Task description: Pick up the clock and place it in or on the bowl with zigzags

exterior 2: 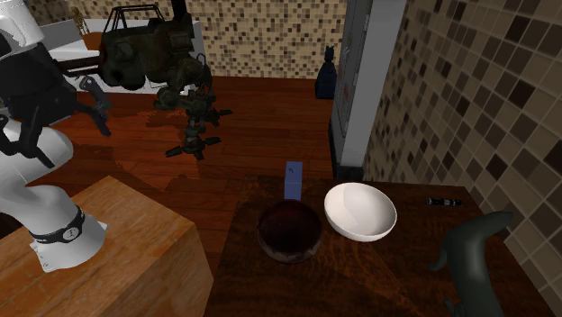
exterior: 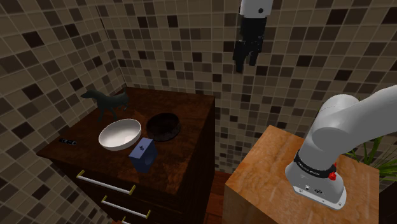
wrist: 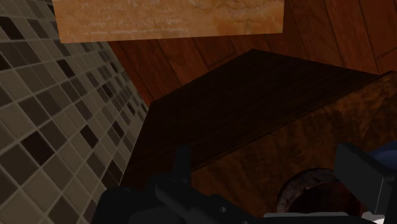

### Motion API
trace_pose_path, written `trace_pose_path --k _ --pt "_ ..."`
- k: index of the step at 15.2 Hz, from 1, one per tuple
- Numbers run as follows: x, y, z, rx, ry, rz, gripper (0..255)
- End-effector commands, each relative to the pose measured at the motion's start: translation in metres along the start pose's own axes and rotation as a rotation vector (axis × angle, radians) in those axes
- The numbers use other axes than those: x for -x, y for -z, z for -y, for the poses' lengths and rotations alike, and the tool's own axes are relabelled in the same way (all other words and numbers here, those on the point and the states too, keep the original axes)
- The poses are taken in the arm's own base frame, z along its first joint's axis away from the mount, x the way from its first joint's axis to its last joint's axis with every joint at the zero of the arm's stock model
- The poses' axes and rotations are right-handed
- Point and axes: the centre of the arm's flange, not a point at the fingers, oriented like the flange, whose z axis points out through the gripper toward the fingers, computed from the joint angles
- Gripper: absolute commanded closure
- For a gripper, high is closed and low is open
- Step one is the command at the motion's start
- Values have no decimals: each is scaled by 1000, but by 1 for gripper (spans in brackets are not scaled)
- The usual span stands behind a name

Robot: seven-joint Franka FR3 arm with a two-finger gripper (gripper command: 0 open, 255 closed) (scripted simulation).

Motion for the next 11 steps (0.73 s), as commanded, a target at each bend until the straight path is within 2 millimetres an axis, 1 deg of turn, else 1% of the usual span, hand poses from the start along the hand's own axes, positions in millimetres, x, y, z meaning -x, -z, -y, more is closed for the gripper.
trace_pose_path --k 1,6,11 --pt "0 0 0 0 0 0 0" --pt "-6 -33 58 10 -121 -1 0" --pt "-20 -66 115 20 -242 -3 0"
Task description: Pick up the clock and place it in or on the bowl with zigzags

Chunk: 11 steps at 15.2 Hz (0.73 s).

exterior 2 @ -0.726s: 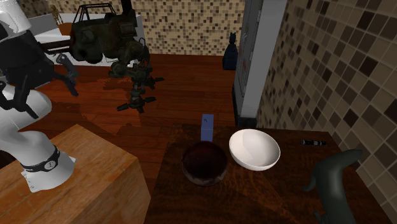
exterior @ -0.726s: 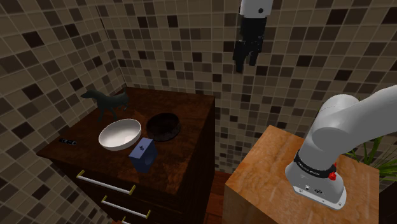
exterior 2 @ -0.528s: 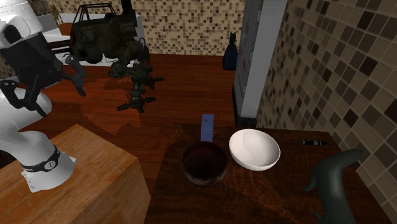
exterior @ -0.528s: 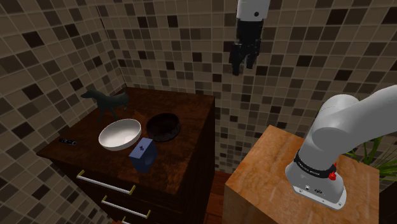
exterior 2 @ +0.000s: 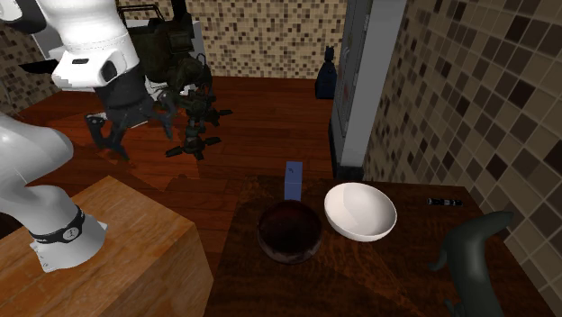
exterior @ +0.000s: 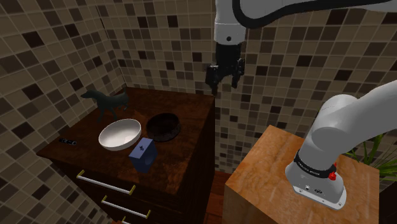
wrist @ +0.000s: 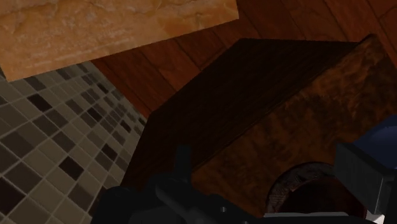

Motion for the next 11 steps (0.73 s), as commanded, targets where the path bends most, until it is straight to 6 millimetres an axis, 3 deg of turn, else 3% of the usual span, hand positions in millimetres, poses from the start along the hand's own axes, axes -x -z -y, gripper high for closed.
trace_pose_path --k 1,11 --pt "-1 -12 26 3 -53 -1 0" --pt "-26 -79 140 22 -295 -3 0"
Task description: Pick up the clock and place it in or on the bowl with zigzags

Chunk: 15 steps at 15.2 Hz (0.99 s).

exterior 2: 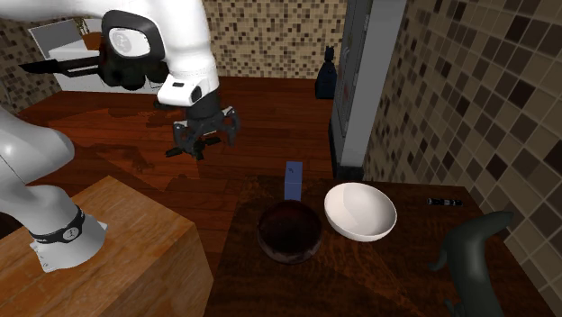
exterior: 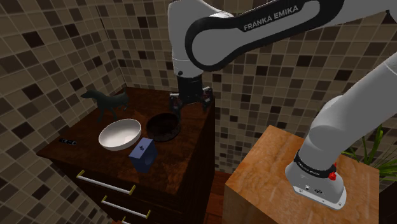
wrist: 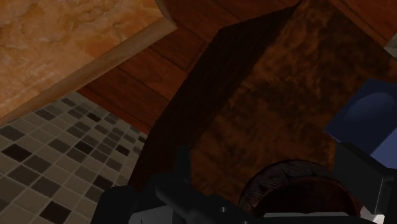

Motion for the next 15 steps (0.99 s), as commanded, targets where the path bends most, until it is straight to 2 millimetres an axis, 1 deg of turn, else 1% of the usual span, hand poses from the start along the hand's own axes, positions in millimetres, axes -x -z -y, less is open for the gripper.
trace_pose_path --k 1,8,15 --pt "0 -12 25 2 -52 0 0" --pt "-15 -58 106 16 -222 -2 0" --pt "-43 -105 182 30 -392 -3 0"
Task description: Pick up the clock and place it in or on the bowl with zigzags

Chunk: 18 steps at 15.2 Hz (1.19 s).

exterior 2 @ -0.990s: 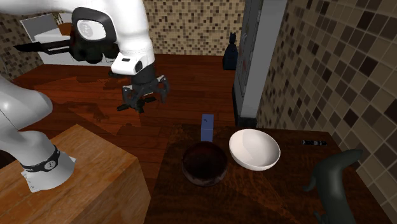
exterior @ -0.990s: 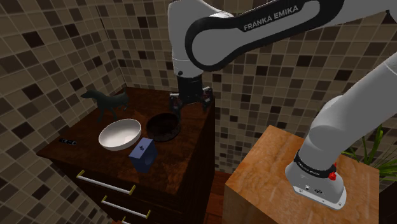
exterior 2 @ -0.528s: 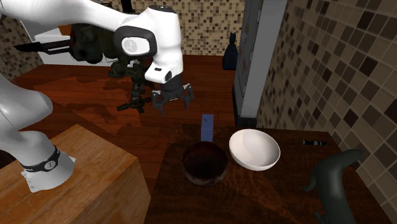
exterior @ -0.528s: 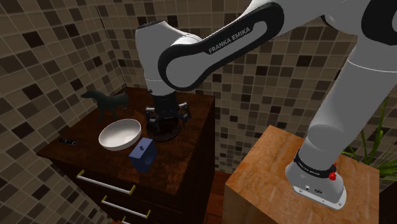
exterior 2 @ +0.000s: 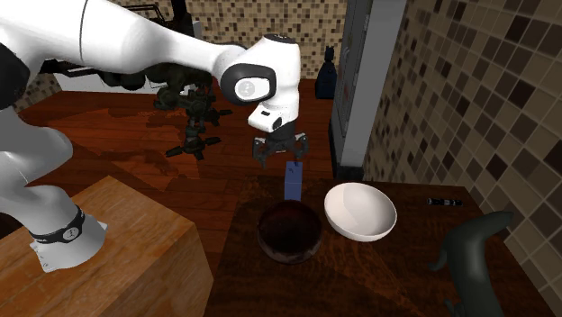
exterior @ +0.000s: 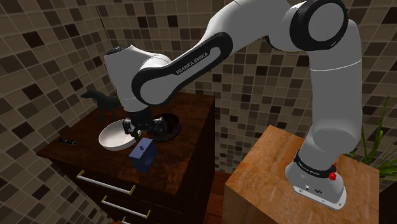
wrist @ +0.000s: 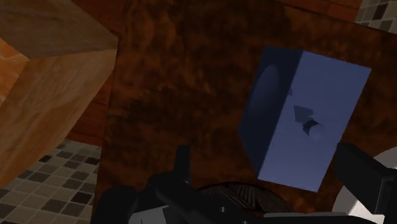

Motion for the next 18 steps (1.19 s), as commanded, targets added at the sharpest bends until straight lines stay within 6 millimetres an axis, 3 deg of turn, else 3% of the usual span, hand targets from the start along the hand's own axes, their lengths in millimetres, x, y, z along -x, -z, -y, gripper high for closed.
trace_pose_path --k 1,3,11,18 --pt "-1 -14 24 5 -53 -3 0" --pt "-3 -23 41 8 -88 -3 0" --pt "-3 -63 41 8 -88 -3 0" --pt "-3 -63 41 8 -88 -3 0"
